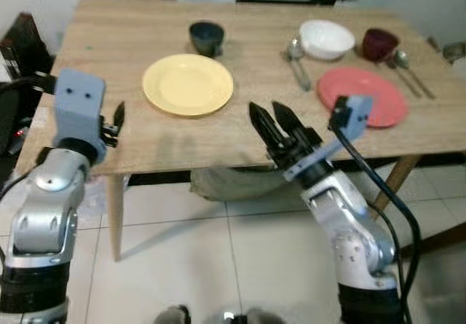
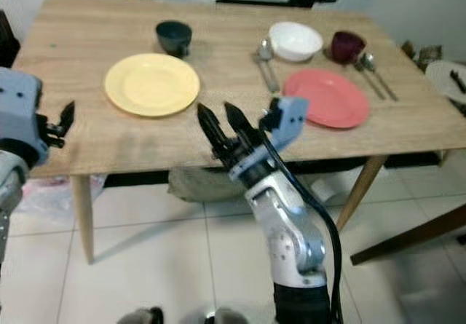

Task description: Setting the table

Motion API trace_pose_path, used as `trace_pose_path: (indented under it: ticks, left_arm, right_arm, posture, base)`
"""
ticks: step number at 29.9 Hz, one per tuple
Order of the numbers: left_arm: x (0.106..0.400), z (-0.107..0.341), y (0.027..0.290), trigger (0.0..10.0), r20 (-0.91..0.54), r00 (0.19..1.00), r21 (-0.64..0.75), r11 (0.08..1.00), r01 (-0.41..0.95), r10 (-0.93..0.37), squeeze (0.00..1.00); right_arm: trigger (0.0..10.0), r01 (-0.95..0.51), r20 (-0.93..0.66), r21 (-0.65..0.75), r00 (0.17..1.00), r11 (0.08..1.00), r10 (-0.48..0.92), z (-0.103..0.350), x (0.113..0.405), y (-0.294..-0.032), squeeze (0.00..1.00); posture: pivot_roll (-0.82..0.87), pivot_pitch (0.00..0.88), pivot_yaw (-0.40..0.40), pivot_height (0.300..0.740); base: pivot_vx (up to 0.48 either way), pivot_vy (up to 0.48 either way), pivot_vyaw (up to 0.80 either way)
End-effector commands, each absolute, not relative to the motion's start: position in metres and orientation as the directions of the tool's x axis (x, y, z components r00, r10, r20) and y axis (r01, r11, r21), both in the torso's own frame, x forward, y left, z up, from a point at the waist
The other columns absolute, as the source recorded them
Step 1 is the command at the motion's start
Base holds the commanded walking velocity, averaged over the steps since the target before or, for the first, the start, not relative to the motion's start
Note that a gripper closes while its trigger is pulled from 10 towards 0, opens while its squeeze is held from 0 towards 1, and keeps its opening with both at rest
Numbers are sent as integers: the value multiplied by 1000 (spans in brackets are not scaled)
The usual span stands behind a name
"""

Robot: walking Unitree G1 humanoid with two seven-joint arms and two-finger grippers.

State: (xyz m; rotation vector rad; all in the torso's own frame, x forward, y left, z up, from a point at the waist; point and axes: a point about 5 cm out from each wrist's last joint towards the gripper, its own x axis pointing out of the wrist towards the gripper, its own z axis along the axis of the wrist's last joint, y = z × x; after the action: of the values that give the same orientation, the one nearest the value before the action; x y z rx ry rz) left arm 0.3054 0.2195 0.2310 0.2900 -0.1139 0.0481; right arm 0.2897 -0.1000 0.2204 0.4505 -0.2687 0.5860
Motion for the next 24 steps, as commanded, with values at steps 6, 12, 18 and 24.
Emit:
trace_pose_path:
  ticks: [6,12,18,24]
  left_arm:
    - [306,229,216,10000,114,993,297,954,-45,11,0]
    - [308,231,211,10000,111,992,314,949,15,-53,0]
    - [308,233,199,10000,108,984,320,942,103,-144,0]
    - [307,233,192,10000,103,976,319,936,151,-192,0]
  right_arm:
    - [10000,-574,366,337,810,746,458,218,288,-104,0]
    - [10000,-537,362,321,831,780,423,220,293,-109,0]
    - [10000,-568,366,299,810,767,457,222,292,-109,0]
    - [10000,-598,367,291,791,747,490,223,293,-106,0]
  posture:
    - [-10,66,8,740]
    - [-11,72,9,740]
    - [-14,72,13,740]
    - [-15,74,12,740]
  base:
    - [425,0,0]
    - [428,0,0]
    - [428,0,0]
    - [422,0,0]
